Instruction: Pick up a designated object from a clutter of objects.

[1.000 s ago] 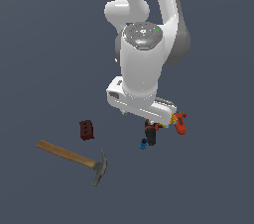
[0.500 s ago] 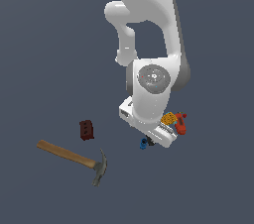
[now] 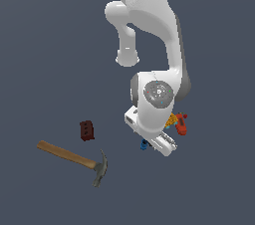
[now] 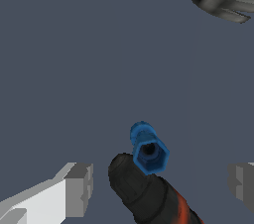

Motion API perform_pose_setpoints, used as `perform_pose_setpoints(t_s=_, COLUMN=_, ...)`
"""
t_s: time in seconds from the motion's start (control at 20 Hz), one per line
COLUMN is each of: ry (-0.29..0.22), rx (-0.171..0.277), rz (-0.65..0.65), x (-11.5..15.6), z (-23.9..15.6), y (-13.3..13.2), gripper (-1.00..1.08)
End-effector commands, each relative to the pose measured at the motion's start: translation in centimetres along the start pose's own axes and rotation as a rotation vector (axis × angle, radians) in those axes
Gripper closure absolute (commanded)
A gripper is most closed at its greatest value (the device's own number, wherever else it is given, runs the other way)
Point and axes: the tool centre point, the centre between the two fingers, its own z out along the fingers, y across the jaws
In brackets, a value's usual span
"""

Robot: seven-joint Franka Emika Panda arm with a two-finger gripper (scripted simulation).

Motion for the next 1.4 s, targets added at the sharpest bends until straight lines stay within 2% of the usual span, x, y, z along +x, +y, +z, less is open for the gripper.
perform_pose_setpoints(t_s=0.0, ry=0.002, rx=0.0, rz=0.01, x=0.0, z=0.3, y=-0.1, gripper=-0.92)
perform_pose_setpoints(t_s=0.25, ry=0.001, rx=-0.001, rz=0.006, x=0.0, z=0.6, y=-0.1, gripper=-0.92)
perform_pose_setpoints(t_s=0.7, ry=0.002, rx=-0.001, rz=0.01, x=-0.1, z=4.8, y=0.0, gripper=-0.92)
perform_pose_setpoints(t_s=0.95, ry=0.002, rx=-0.001, rz=0.011, x=0.0, z=5.3, y=-0.1, gripper=-0.92)
perform_pose_setpoints(t_s=1.0, ry=0.002, rx=-0.001, rz=0.011, x=0.0, z=5.3, y=-0.1, gripper=1.08)
perform_pose_setpoints(t_s=1.35, ry=0.002, rx=-0.001, rz=0.011, x=0.0, z=5.3, y=-0.1, gripper=1.08)
